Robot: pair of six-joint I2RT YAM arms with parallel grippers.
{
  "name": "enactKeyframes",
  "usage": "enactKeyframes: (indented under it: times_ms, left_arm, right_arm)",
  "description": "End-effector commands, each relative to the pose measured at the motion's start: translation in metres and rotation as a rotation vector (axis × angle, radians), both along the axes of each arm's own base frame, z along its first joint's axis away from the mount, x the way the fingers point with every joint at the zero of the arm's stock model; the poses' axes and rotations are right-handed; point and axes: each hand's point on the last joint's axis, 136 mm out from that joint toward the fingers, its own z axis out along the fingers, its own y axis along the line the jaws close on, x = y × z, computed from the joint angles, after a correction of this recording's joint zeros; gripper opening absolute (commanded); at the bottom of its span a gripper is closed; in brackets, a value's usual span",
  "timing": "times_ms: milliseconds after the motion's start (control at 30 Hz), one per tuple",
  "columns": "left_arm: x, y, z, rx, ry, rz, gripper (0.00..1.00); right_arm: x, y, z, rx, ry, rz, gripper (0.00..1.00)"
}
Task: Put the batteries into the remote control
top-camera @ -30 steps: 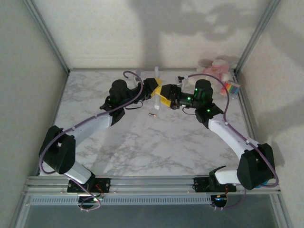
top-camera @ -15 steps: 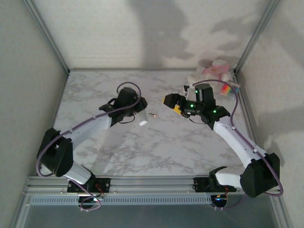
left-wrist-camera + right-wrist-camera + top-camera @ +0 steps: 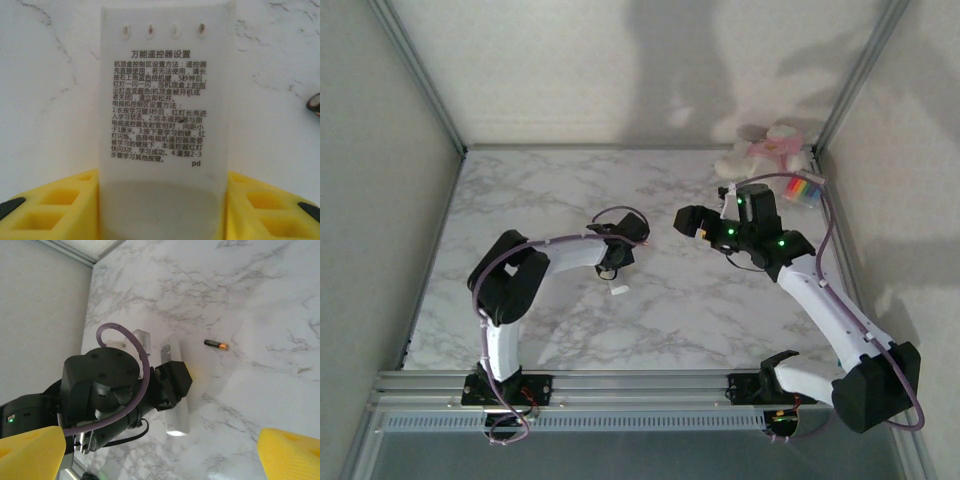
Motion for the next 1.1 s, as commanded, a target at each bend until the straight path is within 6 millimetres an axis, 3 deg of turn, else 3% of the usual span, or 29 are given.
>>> enactKeyframes:
  times_ms: [0, 133, 267, 367, 533, 633, 767, 933, 1067]
  left_arm:
    - [-0.001, 0.007, -0.004, 0.047, 0.006, 0.041, 0.43]
    - [-0.001, 0.002, -0.015, 0.043, 0.029, 0.03, 0.44]
    - [0.0, -0.002, -0.019, 0.037, 0.046, 0.019, 0.56]
    - [0.002, -0.005, -0.013, 0.02, 0.036, 0.013, 0.62]
    - [0.007, -0.009, 0.0, -0.039, 0.024, 0.016, 0.62]
    - [0.014, -0.007, 0.024, -0.104, -0.008, 0.032, 0.66]
    - [0.028, 0.009, 0.078, -0.18, -0.105, 0.065, 0.77]
    - [0.032, 0.047, 0.138, -0.272, -0.241, 0.129, 0.98]
    - [0.026, 0.091, 0.172, -0.324, -0.322, 0.199, 1.0]
  right_arm:
    - [-0.006, -0.006, -0.007, -0.035, 0.0, -0.01, 0.99]
    - [-0.007, -0.006, -0.011, -0.041, 0.005, -0.013, 0.99]
    - [-0.009, -0.002, -0.018, -0.062, 0.013, -0.004, 0.99]
    - [-0.012, 0.003, -0.027, -0.098, 0.03, 0.01, 0.99]
    - [-0.017, 0.015, -0.043, -0.157, 0.047, 0.038, 0.99]
    - [-0.023, 0.021, -0.061, -0.228, 0.06, 0.054, 0.99]
    - [-0.035, 0.04, -0.093, -0.327, 0.077, 0.122, 0.99]
    - [-0.042, 0.079, -0.128, -0.513, 0.08, 0.225, 0.99]
    - [-0.039, 0.109, -0.153, -0.66, 0.089, 0.268, 0.99]
